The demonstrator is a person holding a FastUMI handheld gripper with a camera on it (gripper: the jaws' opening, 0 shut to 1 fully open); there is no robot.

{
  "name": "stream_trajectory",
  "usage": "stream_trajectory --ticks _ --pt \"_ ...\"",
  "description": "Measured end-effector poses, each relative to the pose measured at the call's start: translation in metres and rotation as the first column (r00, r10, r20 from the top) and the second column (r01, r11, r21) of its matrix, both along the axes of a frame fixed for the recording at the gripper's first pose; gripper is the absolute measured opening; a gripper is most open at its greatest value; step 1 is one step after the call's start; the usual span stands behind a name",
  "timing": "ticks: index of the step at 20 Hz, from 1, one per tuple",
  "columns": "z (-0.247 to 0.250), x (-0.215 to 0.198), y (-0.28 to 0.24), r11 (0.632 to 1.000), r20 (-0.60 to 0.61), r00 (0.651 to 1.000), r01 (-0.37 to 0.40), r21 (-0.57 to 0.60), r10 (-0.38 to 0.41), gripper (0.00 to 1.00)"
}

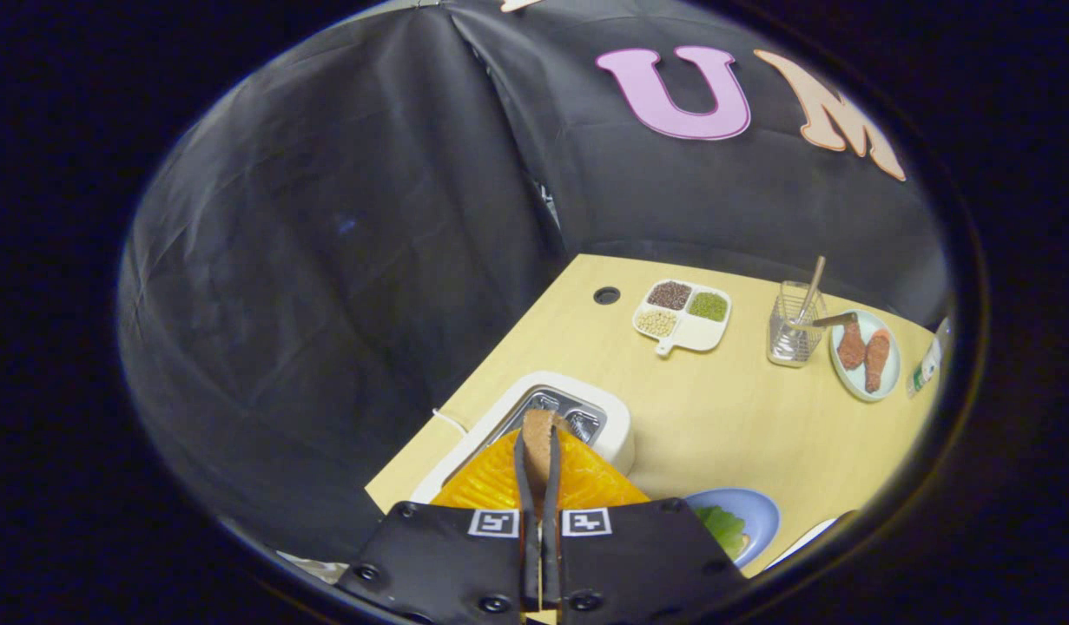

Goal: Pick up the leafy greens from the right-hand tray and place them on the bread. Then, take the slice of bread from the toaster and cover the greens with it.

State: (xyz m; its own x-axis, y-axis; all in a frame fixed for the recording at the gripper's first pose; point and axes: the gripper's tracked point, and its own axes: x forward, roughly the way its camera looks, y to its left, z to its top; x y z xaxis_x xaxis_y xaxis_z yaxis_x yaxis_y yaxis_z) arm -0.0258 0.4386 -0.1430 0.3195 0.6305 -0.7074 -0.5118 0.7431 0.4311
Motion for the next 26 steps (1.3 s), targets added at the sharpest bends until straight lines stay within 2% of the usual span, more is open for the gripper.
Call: stream_trajectory --ticks 6,11,19,26 --pt "0.027 0.007 -0.027 0.993 0.005 0.997 0.081 0.083 -0.082 0.04" --pt "0.033 0.015 -0.062 0.988 0.031 0.991 0.125 0.089 -0.128 0.04" --pt "0.014 0.006 -0.118 0.983 0.031 0.983 0.182 0.034 -0.183 0.04" --pt "-0.012 -0.011 -0.140 0.980 0.000 0.980 0.198 0.007 -0.198 0.04"
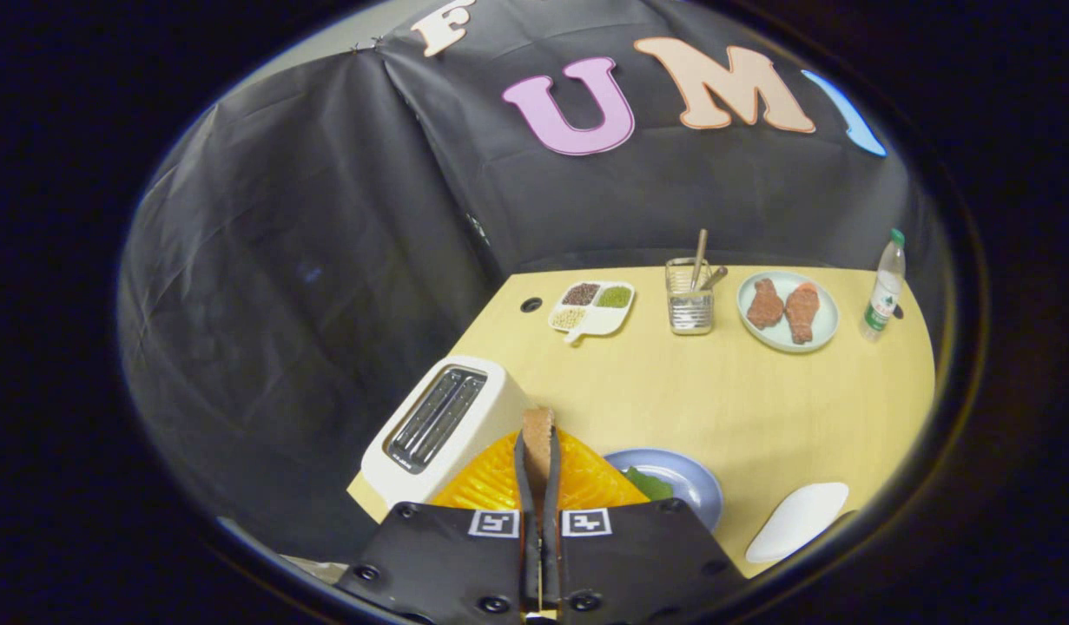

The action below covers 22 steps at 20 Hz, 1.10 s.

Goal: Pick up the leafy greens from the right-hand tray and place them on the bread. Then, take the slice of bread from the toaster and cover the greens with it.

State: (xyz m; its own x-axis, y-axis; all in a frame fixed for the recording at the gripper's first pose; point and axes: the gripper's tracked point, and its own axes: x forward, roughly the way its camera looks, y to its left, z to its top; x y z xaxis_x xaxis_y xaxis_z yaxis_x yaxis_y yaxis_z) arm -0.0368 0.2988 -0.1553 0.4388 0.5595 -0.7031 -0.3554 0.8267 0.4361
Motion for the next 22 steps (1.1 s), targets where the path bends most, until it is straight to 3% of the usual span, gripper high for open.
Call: stream_trajectory --ticks 22 --pt "-0.090 -0.033 -0.046 0.993 -0.158 0.981 0.114 -0.005 -0.114 0.06"
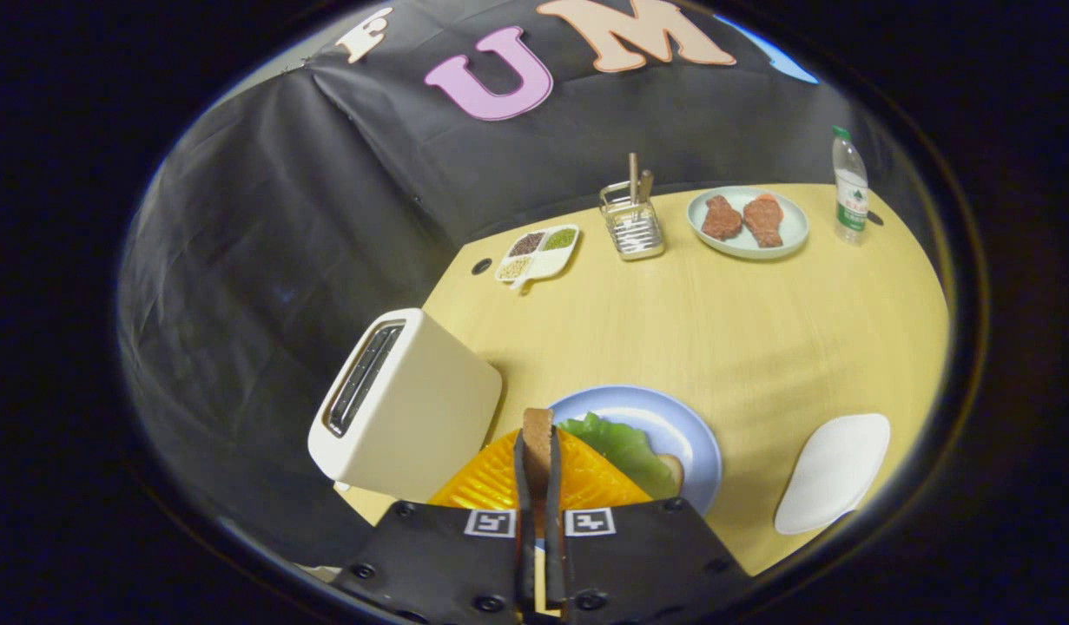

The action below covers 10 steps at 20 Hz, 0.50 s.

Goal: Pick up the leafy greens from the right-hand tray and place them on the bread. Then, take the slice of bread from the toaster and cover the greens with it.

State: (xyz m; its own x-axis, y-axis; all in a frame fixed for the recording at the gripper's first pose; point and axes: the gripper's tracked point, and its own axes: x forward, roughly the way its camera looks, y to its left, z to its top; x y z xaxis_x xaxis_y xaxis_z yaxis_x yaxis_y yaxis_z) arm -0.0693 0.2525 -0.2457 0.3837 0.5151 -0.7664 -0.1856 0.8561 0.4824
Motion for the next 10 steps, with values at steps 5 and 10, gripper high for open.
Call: stream_trajectory --ticks 5,10 --pt "-0.024 -0.005 -0.023 0.998 -0.009 1.000 0.008 -0.058 -0.008 0.11" --pt "-0.043 -0.009 -0.045 0.995 -0.035 0.998 0.042 -0.086 -0.045 0.20"
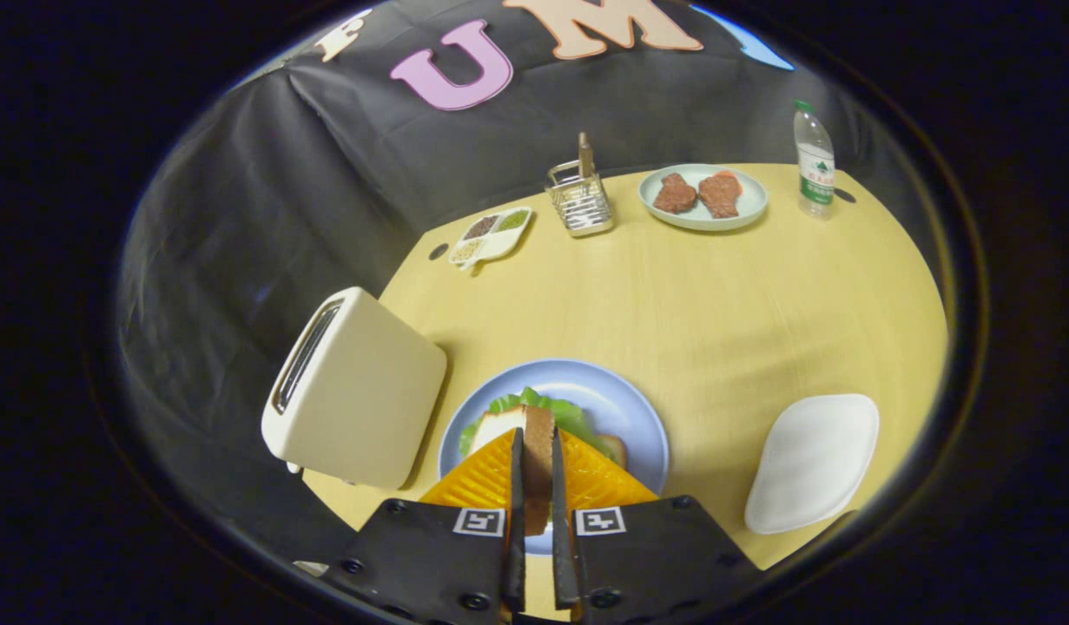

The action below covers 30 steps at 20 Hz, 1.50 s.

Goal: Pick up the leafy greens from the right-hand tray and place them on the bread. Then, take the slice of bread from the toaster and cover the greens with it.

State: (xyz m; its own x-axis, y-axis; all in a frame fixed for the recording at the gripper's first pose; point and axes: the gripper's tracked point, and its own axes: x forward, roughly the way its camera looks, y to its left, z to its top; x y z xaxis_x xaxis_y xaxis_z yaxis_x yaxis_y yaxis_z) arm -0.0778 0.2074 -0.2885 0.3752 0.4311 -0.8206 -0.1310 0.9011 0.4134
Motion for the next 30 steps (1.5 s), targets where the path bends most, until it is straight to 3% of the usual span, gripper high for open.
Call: stream_trajectory --ticks 3,7,14,21,30 --pt "-0.016 -0.002 -0.017 0.997 0.007 0.999 -0.031 -0.070 0.031 0.26" --pt "-0.021 -0.002 -0.021 0.997 0.007 1.000 -0.025 -0.070 0.026 0.30" --pt "-0.010 -0.002 -0.021 0.997 0.074 0.996 -0.048 -0.056 0.052 1.00" --pt "0.052 0.006 -0.036 0.998 0.250 0.967 -0.029 -0.051 0.041 1.00" --pt "0.175 0.022 -0.094 0.992 0.514 0.856 0.101 -0.071 -0.050 1.00"
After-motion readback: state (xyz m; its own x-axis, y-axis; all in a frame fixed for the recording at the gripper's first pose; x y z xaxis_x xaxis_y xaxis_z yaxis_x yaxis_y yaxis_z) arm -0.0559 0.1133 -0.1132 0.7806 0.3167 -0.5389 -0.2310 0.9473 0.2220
